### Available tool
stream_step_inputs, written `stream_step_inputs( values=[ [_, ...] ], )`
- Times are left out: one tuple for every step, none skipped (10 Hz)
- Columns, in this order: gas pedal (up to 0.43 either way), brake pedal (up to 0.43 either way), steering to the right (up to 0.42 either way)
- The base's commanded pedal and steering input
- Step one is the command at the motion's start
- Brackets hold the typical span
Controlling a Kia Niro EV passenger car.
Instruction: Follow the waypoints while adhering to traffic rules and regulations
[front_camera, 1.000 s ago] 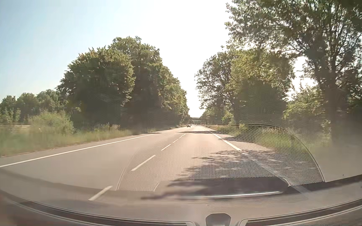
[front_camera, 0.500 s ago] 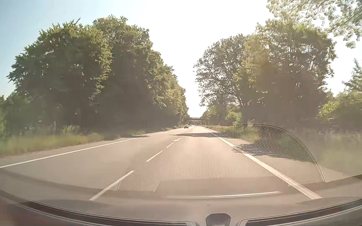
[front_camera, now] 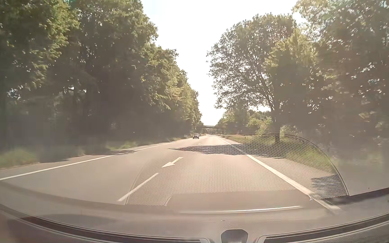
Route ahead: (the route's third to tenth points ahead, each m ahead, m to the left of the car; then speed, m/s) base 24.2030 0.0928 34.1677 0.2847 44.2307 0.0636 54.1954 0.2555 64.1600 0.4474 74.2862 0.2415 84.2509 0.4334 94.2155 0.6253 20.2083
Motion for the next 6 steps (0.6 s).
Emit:
stream_step_inputs(
  values=[
    [0.240, 0.006, 0.004],
    [0.240, 0.006, 0.004],
    [0.240, 0.006, 0.004],
    [0.240, 0.006, 0.004],
    [0.240, 0.006, 0.004],
    [0.240, 0.006, 0.004]
  ],
)
